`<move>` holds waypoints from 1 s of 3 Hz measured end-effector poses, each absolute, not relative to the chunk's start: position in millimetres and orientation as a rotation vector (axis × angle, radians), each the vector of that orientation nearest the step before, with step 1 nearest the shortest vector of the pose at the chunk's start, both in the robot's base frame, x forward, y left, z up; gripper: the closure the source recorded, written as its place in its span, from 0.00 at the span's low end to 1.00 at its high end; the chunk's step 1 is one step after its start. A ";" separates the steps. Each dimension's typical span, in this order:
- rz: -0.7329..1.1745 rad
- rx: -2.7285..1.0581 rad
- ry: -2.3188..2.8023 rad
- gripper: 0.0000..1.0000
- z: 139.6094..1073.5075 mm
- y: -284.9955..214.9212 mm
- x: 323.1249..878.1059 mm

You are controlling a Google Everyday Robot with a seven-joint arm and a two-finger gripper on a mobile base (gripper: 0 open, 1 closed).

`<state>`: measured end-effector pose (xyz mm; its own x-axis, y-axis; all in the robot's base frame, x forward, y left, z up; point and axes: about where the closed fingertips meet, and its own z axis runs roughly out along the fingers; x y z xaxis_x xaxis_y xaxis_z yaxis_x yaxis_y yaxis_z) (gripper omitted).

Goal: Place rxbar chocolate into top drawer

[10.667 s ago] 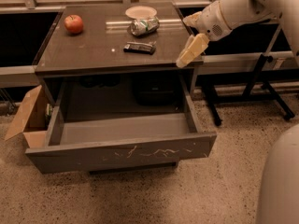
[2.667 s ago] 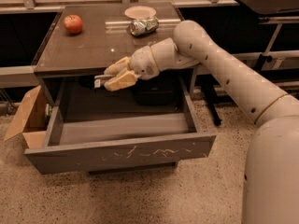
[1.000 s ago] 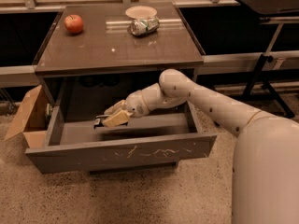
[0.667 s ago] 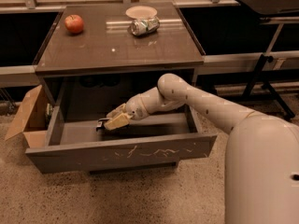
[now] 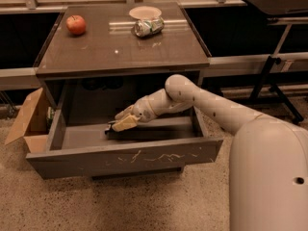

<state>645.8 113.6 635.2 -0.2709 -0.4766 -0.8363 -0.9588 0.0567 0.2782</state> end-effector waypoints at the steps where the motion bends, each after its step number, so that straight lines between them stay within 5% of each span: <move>1: 1.155 -1.427 1.782 0.00 638.8 111.8 646.6; 3: 1.133 -1.309 1.485 0.00 718.3 73.5 642.7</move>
Offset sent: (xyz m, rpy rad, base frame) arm 0.0152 -0.0489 0.0826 0.2912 -0.2078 -0.0600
